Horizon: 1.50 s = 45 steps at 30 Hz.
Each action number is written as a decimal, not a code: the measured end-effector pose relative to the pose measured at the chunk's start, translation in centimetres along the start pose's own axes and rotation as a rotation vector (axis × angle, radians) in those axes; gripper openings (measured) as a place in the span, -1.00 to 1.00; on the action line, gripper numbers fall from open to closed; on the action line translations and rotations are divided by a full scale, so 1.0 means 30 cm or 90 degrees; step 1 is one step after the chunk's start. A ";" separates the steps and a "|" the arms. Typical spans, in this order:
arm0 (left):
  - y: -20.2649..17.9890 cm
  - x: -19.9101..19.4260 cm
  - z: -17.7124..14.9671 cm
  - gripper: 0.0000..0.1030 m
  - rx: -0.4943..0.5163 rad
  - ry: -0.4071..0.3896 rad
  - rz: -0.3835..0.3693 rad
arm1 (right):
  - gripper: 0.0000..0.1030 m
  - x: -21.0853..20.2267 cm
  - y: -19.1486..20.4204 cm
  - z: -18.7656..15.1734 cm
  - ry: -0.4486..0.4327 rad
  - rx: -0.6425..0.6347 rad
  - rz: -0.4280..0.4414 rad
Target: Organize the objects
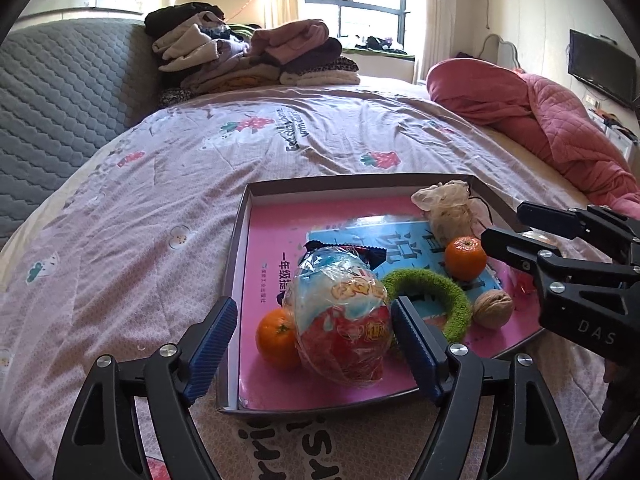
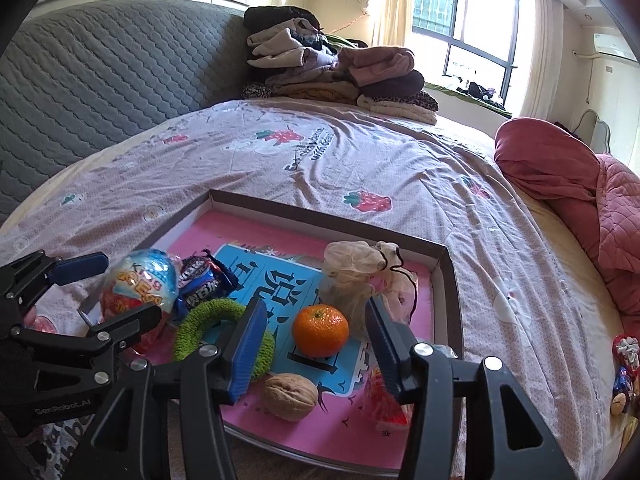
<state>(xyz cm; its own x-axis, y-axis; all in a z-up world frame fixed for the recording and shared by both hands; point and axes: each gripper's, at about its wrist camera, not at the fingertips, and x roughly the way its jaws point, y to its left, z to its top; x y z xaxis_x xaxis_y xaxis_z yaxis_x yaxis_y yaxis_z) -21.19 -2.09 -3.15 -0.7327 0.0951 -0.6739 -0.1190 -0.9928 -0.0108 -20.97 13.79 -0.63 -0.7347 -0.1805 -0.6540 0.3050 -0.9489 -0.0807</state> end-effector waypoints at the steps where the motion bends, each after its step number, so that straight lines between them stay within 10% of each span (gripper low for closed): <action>1: 0.000 -0.001 0.000 0.56 -0.001 0.000 0.001 | 0.00 -0.007 0.000 0.000 -0.003 0.003 -0.001; 45: 0.002 -0.259 0.020 0.60 -0.022 -0.059 0.019 | 0.28 -0.278 0.036 -0.021 -0.080 0.060 0.042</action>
<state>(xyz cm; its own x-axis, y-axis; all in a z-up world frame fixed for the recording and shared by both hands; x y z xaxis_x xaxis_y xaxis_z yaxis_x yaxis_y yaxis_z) -15.91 -2.85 2.54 -0.7942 0.0707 -0.6035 -0.0743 -0.9971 -0.0190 -14.14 14.44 4.25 -0.7869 -0.2691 -0.5554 0.3020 -0.9527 0.0338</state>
